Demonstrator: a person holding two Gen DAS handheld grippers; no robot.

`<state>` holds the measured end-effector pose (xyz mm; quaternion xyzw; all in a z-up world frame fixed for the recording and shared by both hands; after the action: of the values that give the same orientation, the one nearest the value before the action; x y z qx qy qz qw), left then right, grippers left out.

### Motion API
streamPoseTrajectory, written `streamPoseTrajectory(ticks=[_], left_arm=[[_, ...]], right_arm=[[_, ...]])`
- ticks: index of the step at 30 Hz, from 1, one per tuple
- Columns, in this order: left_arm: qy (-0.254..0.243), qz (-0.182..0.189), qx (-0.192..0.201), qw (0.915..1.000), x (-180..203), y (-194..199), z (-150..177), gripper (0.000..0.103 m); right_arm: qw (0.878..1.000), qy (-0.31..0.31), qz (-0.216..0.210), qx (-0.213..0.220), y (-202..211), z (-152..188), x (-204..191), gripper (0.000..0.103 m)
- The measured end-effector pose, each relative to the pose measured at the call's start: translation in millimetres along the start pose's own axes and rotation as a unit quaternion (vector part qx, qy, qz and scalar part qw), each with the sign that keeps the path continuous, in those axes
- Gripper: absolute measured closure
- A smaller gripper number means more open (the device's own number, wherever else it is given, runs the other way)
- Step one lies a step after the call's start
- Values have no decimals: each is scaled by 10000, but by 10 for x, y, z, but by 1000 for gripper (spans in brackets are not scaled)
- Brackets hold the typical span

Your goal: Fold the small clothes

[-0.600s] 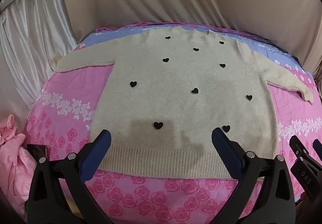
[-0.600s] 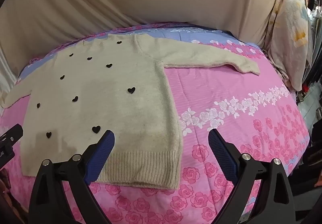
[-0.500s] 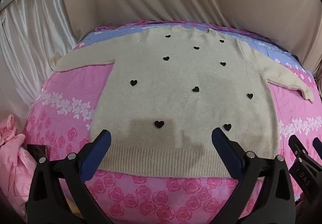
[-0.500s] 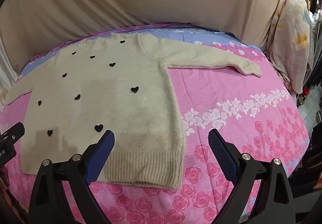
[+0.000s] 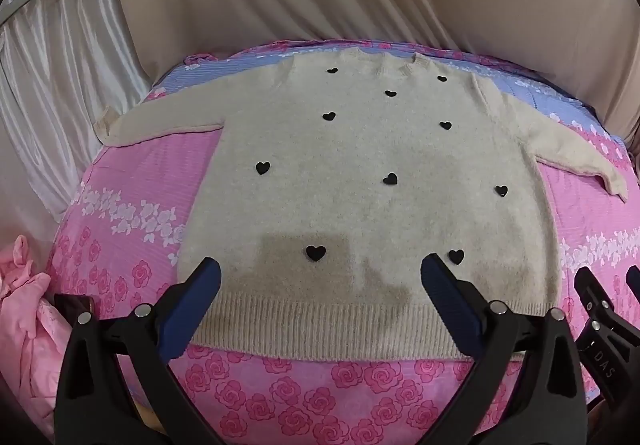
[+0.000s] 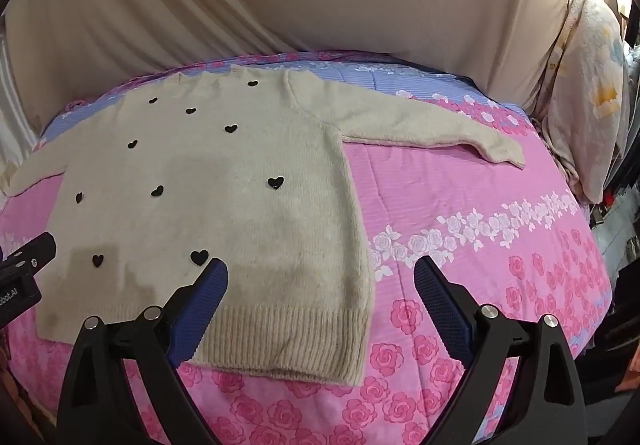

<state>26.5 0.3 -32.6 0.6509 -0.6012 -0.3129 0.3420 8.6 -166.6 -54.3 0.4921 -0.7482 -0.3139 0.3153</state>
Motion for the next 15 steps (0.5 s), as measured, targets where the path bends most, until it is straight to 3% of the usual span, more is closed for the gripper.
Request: streamPoseTrajectory(ticks=[15], left_arm=[[-38,-51,-89,9999,73,-59,28,5]], right_arm=[[9999,105,-39,-9,-54,50,31,11]])
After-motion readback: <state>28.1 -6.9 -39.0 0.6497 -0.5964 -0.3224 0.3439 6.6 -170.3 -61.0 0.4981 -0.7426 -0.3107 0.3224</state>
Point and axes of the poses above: each gripper's, at about its wrist camera, not at the fingertips, and y roughly against the way its jaws point, x to its right, z to its underside, the point moved 3 cm from there along -y, roughly the way its jaws point, and after that the axes turned 8 degrees about y, right-handed, at the moved point
